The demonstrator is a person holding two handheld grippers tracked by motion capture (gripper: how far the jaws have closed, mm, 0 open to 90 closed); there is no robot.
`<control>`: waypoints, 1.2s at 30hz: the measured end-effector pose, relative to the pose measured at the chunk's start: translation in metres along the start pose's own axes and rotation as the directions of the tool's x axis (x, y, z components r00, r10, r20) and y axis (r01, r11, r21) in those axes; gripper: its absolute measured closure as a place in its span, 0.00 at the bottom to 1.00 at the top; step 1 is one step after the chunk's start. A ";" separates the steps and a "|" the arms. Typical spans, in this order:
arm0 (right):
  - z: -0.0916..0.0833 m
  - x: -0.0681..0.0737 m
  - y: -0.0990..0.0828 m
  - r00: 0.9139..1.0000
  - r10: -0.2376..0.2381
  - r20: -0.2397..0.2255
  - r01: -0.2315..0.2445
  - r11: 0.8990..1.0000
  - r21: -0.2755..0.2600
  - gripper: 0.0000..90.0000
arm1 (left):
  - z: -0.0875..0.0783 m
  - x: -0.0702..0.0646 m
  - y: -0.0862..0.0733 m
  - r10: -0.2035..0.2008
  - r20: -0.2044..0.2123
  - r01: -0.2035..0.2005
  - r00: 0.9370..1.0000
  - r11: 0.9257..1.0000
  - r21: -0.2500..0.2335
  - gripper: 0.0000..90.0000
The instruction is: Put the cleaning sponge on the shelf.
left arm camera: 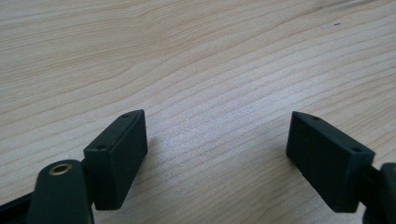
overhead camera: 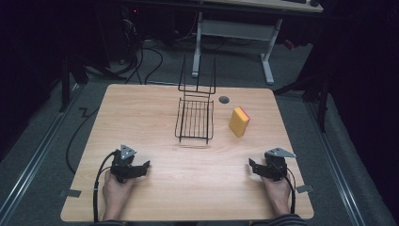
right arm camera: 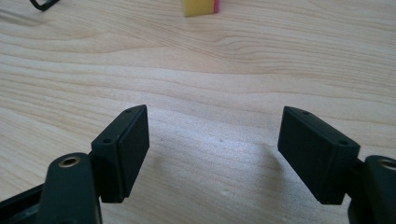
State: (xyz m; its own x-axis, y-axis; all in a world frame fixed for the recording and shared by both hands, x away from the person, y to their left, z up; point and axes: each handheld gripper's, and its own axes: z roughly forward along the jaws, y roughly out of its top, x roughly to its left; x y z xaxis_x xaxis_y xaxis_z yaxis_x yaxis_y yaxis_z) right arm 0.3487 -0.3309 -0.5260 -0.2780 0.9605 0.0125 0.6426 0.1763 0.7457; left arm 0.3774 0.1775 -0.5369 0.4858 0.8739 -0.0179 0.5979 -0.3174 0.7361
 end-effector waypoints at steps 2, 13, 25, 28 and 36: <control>-0.004 0.000 0.001 1.000 0.013 -0.013 -0.013 1.000 -0.016 0.28 | 0.000 0.000 0.000 0.000 0.000 0.000 1.000 1.000 0.000 0.23; -0.014 0.000 0.003 0.999 0.018 -0.047 -0.021 0.998 -0.058 0.28 | 0.000 0.000 0.000 0.000 0.000 0.000 1.000 1.000 0.000 0.23; -0.027 0.007 0.014 0.997 0.019 -0.079 -0.026 0.995 -0.101 0.30 | 0.000 0.000 0.000 0.000 0.000 0.000 1.000 1.000 0.000 0.23; -0.028 0.009 0.017 0.996 0.022 -0.086 -0.032 0.993 -0.110 0.30 | 0.000 0.000 0.000 0.000 0.000 0.000 1.000 1.000 0.000 0.23; -0.034 0.013 0.029 0.995 0.012 -0.097 -0.024 0.992 -0.124 0.30 | 0.000 0.000 0.000 0.000 0.000 0.000 1.000 1.000 0.000 0.23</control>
State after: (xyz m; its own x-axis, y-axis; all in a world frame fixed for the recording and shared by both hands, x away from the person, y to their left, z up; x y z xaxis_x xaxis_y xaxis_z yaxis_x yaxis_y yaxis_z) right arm 0.3397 -0.3204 -0.4819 -0.3386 0.9370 0.0859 0.5555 0.1254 0.8220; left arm 0.3774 0.1775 -0.5369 0.4859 0.8738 -0.0177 0.5980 -0.3176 0.7359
